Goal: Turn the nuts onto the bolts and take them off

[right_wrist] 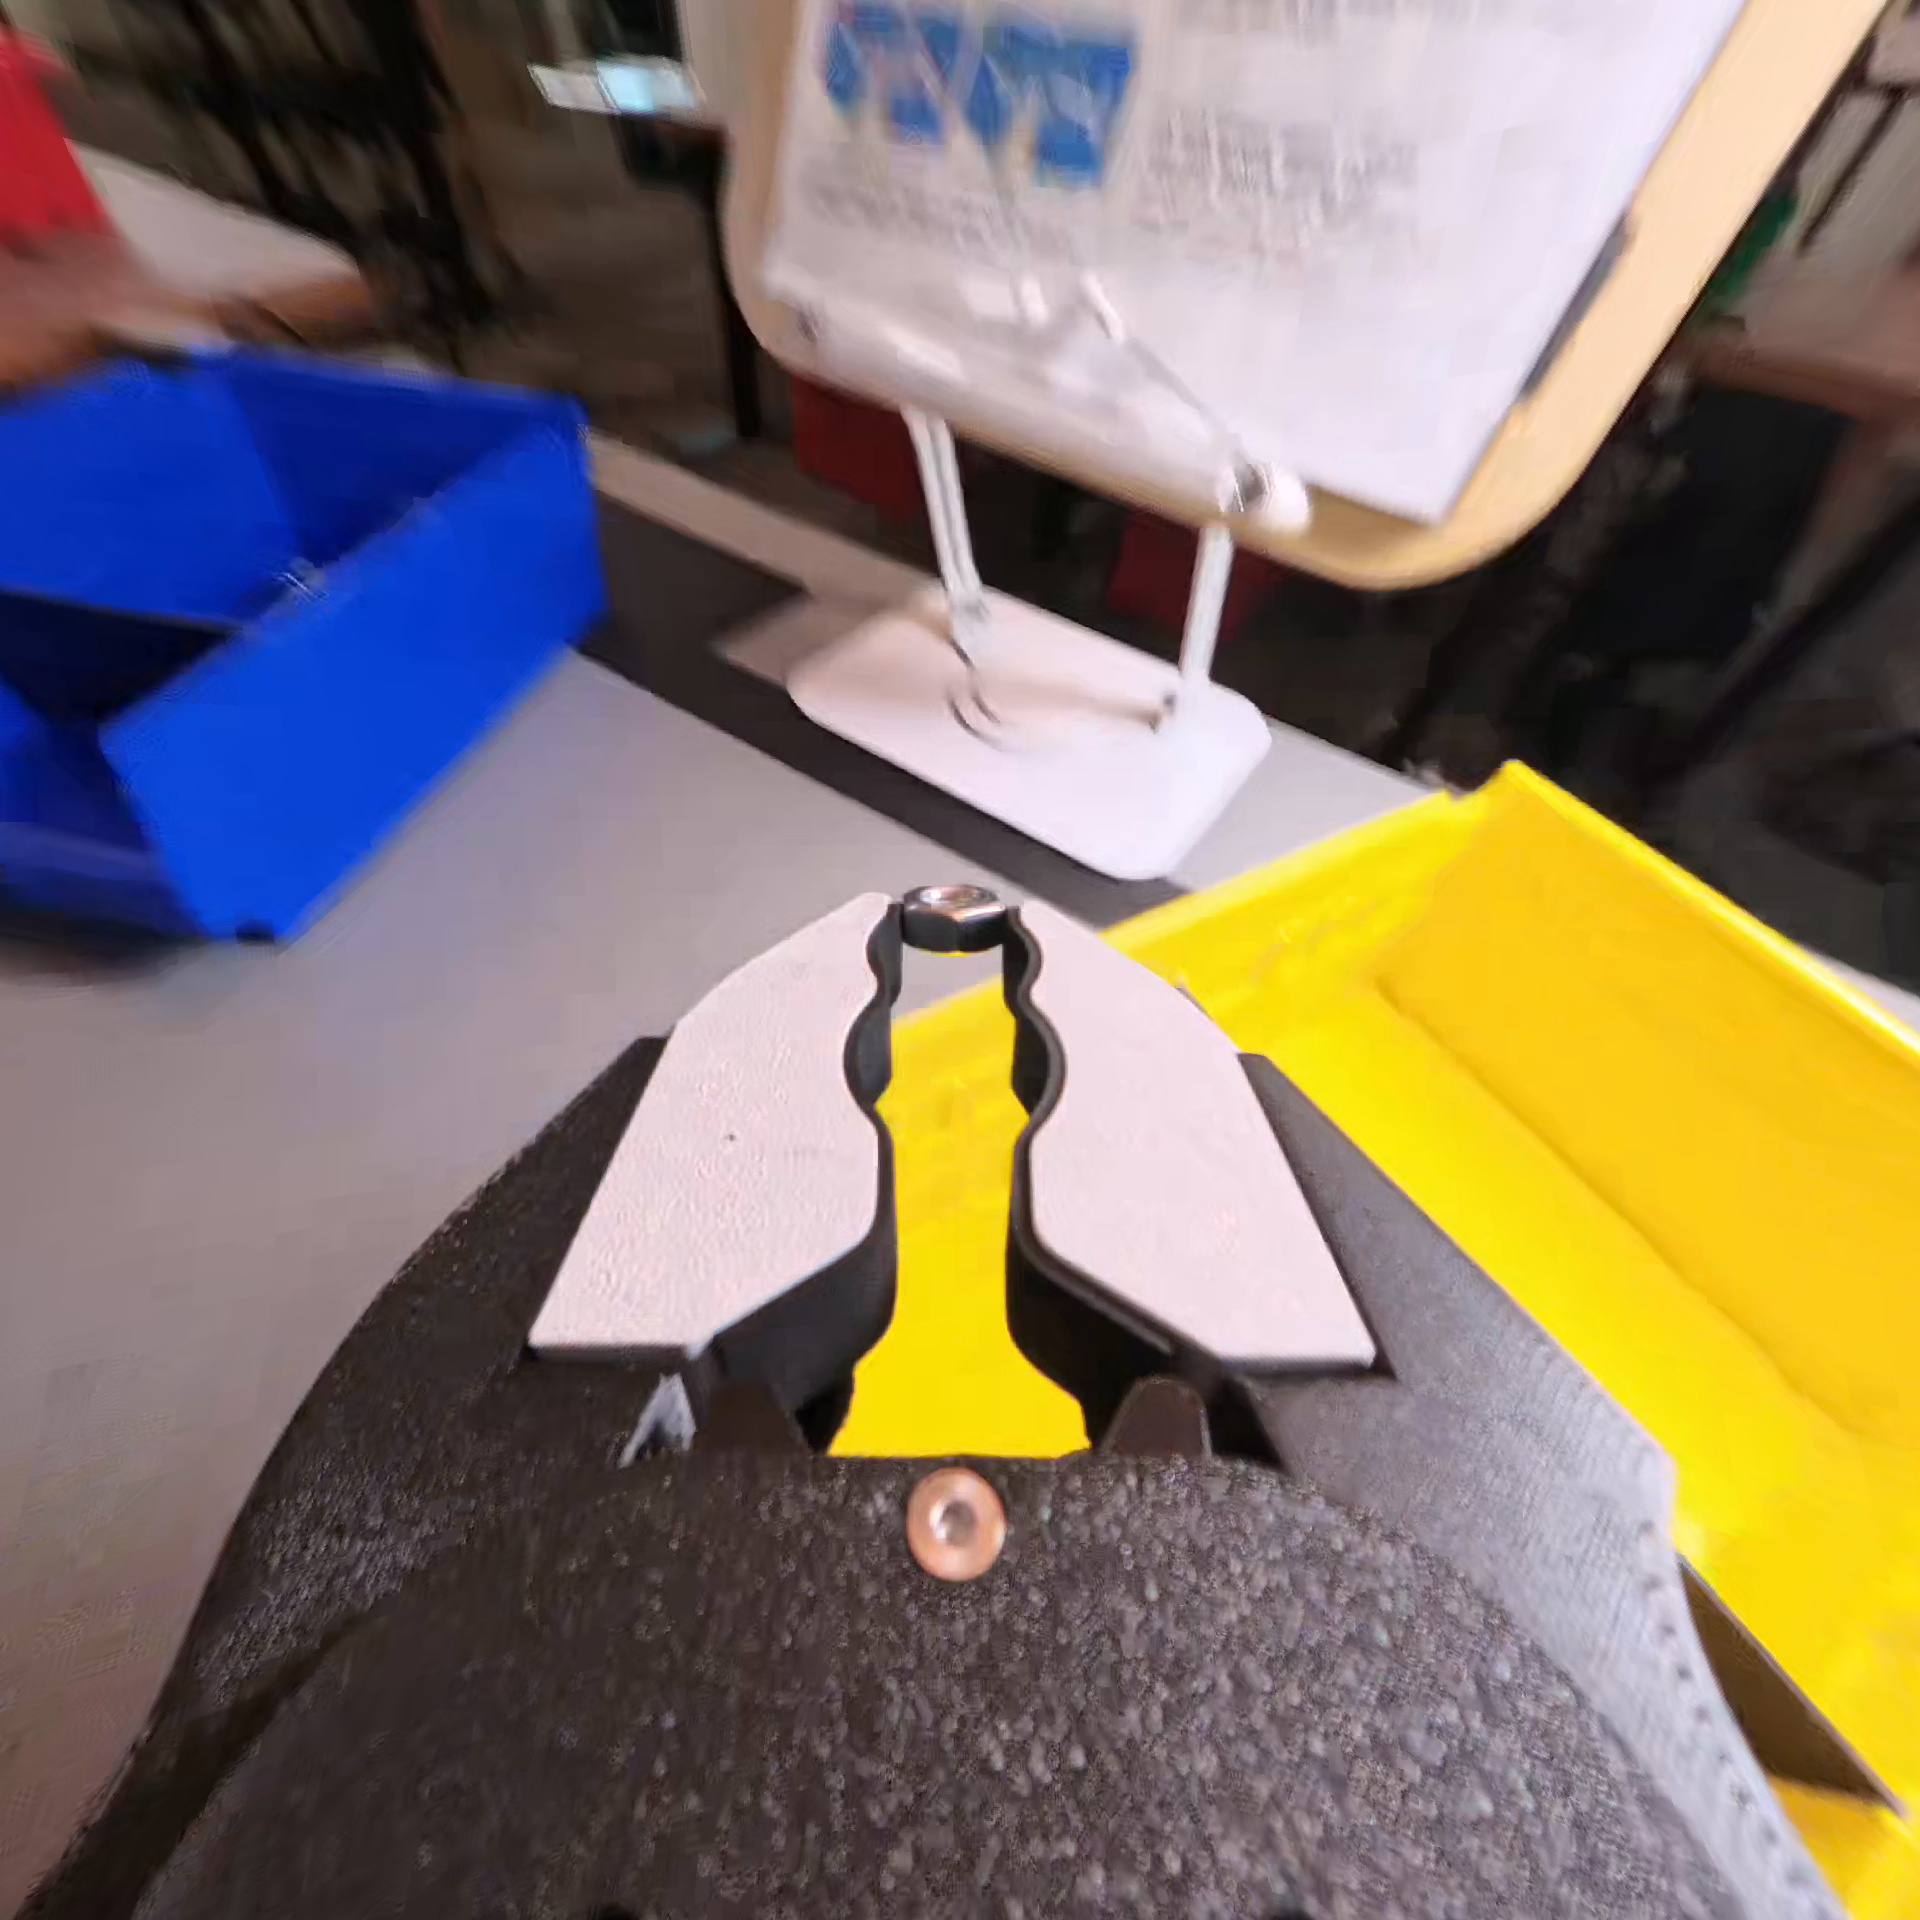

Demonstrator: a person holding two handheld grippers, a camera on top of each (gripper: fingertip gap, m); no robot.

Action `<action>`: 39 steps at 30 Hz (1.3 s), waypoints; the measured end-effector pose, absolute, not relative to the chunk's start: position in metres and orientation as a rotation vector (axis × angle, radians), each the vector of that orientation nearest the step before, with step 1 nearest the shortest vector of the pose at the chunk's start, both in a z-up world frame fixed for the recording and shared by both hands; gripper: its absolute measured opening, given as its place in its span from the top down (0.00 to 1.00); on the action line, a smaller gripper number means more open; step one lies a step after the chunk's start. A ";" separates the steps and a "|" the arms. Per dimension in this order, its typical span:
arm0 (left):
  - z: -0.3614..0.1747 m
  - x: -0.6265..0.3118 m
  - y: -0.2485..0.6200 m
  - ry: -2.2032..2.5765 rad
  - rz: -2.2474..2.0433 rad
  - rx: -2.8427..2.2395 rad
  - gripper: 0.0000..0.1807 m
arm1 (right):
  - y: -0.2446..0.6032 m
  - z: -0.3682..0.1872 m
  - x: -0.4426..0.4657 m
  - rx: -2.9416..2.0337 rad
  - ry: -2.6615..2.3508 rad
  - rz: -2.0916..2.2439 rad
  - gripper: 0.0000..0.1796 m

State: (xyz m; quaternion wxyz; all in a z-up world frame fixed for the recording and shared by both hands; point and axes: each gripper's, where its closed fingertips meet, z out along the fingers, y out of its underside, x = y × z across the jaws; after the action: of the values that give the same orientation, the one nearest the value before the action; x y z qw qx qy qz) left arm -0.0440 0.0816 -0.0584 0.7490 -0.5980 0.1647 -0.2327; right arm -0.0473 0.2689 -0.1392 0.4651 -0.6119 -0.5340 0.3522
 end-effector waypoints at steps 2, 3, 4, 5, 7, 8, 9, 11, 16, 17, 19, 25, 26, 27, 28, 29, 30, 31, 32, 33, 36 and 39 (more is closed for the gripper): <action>-0.059 -0.045 0.082 0.359 -0.506 -1.311 0.90 | 0.293 -0.182 -0.043 -1.613 -1.374 0.704 0.90; -0.058 -0.045 0.082 0.357 -0.507 -1.311 0.90 | 0.302 -0.200 -0.041 -1.647 -1.410 0.635 0.90; -0.058 -0.046 0.082 0.356 -0.510 -1.311 0.90 | 0.310 -0.214 -0.040 -1.673 -1.443 0.572 0.90; -0.059 -0.046 0.082 0.357 -0.510 -1.313 0.90 | 0.316 -0.226 -0.039 -1.691 -1.473 0.523 0.90; -0.059 -0.046 0.083 0.355 -0.507 -1.316 0.90 | 0.324 -0.245 -0.040 -1.740 -1.522 0.468 0.90; -0.060 -0.047 0.083 0.354 -0.506 -1.319 0.90 | 0.326 -0.252 -0.042 -1.756 -1.538 0.465 0.90; -0.061 -0.047 0.083 0.354 -0.503 -1.322 0.90 | 0.327 -0.257 -0.044 -1.772 -1.552 0.467 0.90; -0.062 -0.049 0.084 0.355 -0.494 -1.327 0.90 | 0.329 -0.268 -0.044 -1.815 -1.583 0.432 0.90; -0.064 -0.053 0.086 0.344 -0.495 -1.336 0.90 | 0.329 -0.281 -0.029 -1.889 -1.647 0.335 0.87; -0.065 -0.053 0.086 0.345 -0.496 -1.338 0.90 | 0.328 -0.281 -0.024 -1.903 -1.664 0.319 0.86; -0.066 -0.053 0.087 0.346 -0.498 -1.341 0.90 | 0.324 -0.278 -0.017 -1.916 -1.679 0.320 0.85; -0.069 -0.052 0.089 0.347 -0.497 -1.364 0.90 | 0.318 -0.194 -0.026 -1.726 -1.439 0.560 0.83; -0.070 -0.052 0.089 0.344 -0.498 -1.367 0.90 | 0.314 -0.177 -0.029 -1.677 -1.395 0.629 0.83; -0.070 -0.052 0.089 0.342 -0.501 -1.370 0.90 | 0.310 -0.164 -0.030 -1.642 -1.363 0.680 0.85; -0.071 -0.052 0.090 0.342 -0.504 -1.373 0.90 | 0.307 -0.156 -0.031 -1.619 -1.345 0.706 0.86; -0.072 -0.052 0.090 0.344 -0.505 -1.377 0.90 | 0.305 -0.151 -0.032 -1.592 -1.336 0.713 0.86; -0.072 -0.051 0.090 0.346 -0.504 -1.380 0.90 | 0.305 -0.148 -0.033 -1.562 -1.323 0.713 0.88; -0.073 -0.050 0.090 0.349 -0.503 -1.382 0.90 | 0.305 -0.147 -0.035 -1.544 -1.308 0.714 0.89; -0.074 -0.049 0.091 0.353 -0.503 -1.388 0.90 | 0.303 -0.145 -0.037 -1.524 -1.297 0.731 0.89; -0.075 -0.049 0.091 0.354 -0.504 -1.396 0.90 | 0.298 -0.141 -0.041 -1.488 -1.291 0.779 0.88; -0.081 -0.049 0.094 0.351 -0.506 -1.431 0.90 | 0.265 -0.118 -0.053 -1.346 -1.271 1.021 0.87; -0.090 -0.052 0.099 0.345 -0.500 -1.478 0.90 | 0.219 -0.095 -0.059 -1.221 -1.310 1.337 0.85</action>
State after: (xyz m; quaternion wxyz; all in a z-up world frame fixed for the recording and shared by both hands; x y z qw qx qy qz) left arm -0.0515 0.0990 -0.0902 0.6974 -0.6628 0.1548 -0.2243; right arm -0.0591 0.2195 -0.0951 0.4378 -0.4913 -0.5270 0.5378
